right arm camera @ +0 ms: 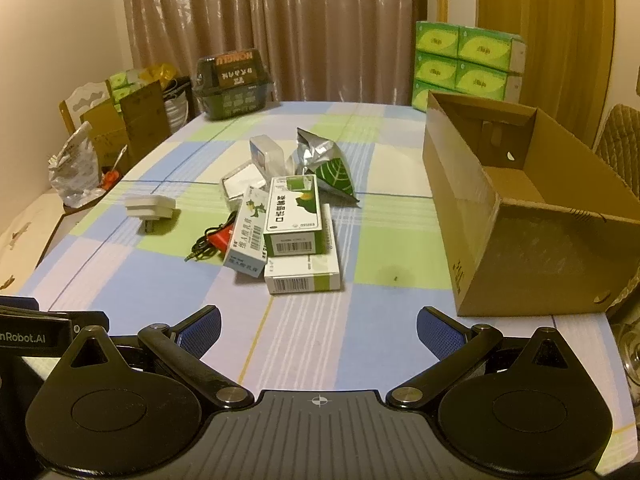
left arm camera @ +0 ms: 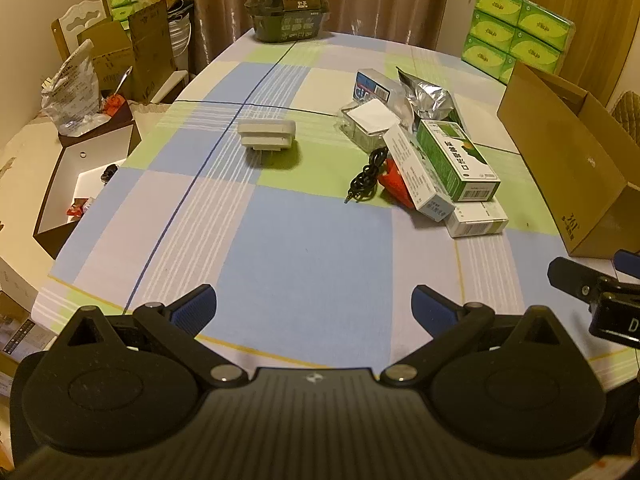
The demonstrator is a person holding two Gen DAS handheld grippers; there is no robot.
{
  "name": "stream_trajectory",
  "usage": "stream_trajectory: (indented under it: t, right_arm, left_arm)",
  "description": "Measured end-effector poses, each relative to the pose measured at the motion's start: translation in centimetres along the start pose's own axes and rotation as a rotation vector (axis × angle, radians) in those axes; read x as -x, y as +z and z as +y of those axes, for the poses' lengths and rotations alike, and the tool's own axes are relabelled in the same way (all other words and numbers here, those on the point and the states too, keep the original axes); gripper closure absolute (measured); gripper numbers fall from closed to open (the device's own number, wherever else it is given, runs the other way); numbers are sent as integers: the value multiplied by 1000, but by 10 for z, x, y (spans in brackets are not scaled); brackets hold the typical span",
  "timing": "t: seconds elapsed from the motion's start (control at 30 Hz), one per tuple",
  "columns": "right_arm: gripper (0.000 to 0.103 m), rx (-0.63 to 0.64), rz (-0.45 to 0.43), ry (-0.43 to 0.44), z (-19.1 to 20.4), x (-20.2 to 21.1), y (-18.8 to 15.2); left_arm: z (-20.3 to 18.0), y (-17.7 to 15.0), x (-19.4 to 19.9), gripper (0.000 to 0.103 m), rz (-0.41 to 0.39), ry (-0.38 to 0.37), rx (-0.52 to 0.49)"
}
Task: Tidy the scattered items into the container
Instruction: 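Move both tools toward the medicine boxes on the table, then close the right gripper on the green-and-white medicine box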
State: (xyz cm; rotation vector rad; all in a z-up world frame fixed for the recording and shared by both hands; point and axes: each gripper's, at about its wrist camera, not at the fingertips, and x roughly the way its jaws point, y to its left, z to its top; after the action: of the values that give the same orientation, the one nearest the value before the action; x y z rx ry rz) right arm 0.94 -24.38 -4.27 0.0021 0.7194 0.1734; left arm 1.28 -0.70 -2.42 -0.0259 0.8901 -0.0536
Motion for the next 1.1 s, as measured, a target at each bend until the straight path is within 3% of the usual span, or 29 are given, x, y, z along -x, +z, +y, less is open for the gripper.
stream_trajectory:
  t: [0.37,0.8,0.93,1.1]
  right_arm:
    - [2,17,-8,23,0,-18,8]
    - [2,50,-42,48,9,-67,47]
    - [17,65,-33,54,8,-87,59]
    - [18,77,-17,47,6,-112,68]
  left_arm:
    - [0,9,-15,1,9,-31,-46]
    - [6,39,-47,1,-27,-89,-99]
    - [5,46,-60,1,-24,-104,-111]
    - [3,51,-76,1,-17,-139,-111]
